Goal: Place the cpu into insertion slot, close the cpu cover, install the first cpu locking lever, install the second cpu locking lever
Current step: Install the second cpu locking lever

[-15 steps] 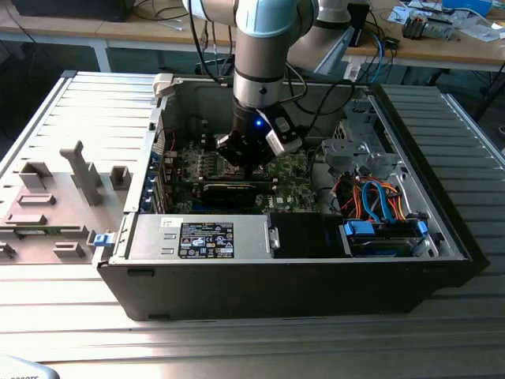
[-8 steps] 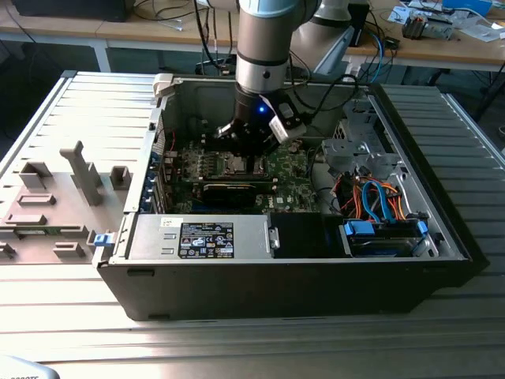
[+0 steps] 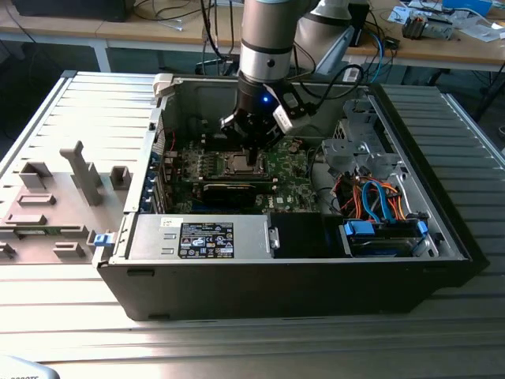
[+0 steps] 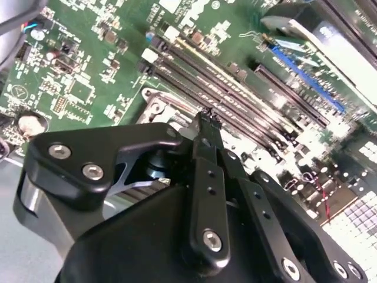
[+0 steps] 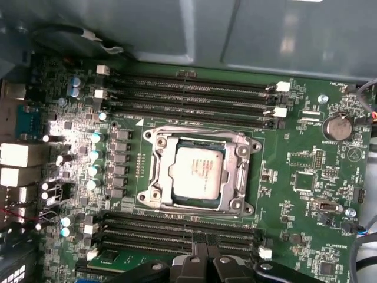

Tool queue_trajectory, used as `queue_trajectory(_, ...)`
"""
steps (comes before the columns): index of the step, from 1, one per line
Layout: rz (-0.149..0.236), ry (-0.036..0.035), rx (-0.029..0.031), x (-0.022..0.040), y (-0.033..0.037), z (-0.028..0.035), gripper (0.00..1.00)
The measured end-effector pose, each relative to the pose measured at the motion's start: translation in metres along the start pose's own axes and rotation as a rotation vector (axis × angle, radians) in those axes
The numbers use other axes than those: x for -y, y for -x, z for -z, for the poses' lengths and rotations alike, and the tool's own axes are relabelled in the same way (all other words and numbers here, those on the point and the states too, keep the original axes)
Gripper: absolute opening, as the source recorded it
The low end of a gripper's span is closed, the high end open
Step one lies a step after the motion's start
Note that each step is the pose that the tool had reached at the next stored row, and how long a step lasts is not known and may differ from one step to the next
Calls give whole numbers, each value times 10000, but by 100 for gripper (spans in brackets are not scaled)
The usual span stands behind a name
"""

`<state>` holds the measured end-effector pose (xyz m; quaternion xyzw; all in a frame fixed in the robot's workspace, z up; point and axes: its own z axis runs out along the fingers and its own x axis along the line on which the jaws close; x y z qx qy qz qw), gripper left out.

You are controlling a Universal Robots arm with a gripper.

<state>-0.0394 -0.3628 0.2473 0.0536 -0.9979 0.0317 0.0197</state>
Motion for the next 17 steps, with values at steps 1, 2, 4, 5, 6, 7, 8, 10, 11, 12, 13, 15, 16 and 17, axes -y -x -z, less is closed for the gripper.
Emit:
queue_trajectory(1, 2, 0, -29, -33, 26, 3, 11)
queue_trajectory(2, 2, 3, -48, -57, 42, 5, 11)
queue_trajectory(4, 3, 15, -76, -107, 72, 9, 11)
queue_trajectory(5, 5, 27, -85, -125, 83, 11, 11)
queue_trajectory(6, 13, 90, -117, -156, 105, 13, 11)
queue_trajectory(7, 14, 163, -122, -176, 108, 14, 11)
queue_trajectory(8, 19, 229, -117, -183, 109, 15, 11)
queue_trajectory(10, 21, 317, -107, -181, 108, 44, 11)
queue_trajectory(11, 22, 338, -103, -181, 108, 50, 11)
queue_trajectory(12, 22, 339, -104, -181, 108, 50, 11)
queue_trajectory(13, 23, 340, -103, -181, 108, 50, 11)
queue_trajectory(15, 23, 339, -104, -181, 108, 51, 11)
queue_trajectory(16, 22, 340, -105, -181, 108, 51, 11)
queue_trajectory(17, 23, 339, -105, -181, 108, 51, 11)
